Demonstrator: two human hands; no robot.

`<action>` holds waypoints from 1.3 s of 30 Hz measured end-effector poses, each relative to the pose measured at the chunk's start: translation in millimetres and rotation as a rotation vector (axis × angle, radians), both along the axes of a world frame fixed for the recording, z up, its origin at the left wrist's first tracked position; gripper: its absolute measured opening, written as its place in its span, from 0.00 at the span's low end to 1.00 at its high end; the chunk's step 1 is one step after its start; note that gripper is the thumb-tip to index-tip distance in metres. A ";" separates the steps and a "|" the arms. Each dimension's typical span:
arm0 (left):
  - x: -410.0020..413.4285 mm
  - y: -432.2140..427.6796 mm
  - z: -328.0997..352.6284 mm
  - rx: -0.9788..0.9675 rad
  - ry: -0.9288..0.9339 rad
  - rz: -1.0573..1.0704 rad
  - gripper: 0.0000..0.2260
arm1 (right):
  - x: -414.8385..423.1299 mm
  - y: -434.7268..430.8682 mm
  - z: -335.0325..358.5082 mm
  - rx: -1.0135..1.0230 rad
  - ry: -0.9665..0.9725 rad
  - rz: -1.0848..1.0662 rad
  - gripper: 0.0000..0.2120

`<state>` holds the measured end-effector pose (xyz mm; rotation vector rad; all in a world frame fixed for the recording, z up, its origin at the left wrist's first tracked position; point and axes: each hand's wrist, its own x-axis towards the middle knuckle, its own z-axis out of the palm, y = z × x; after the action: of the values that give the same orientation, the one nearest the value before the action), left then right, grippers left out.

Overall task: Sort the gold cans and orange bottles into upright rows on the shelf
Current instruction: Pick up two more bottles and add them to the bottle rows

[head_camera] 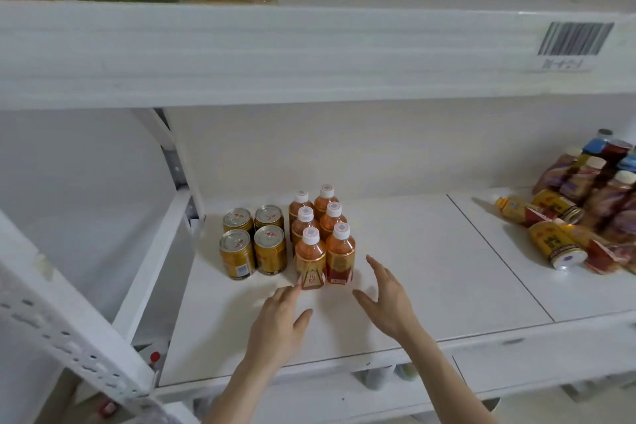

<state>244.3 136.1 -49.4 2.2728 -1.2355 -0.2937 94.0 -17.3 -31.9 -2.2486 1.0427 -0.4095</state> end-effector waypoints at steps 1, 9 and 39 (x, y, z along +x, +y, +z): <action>-4.6 2.3 -0.4 -0.013 -0.070 -0.016 0.24 | -9.3 2.8 -1.4 -0.073 0.037 -0.005 0.33; -50.1 -11.3 -0.1 0.008 -0.454 -0.157 0.25 | -77.4 0.4 -3.8 -0.454 0.280 -0.077 0.31; -299.9 -216.7 26.6 -0.139 -0.311 -0.159 0.20 | -308.6 -198.0 13.5 -0.440 0.193 -0.096 0.33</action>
<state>-55.6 -80.6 -22.8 2.1593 -1.5458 0.0926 -214.6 -215.2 -18.4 -2.6753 1.2609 -0.5110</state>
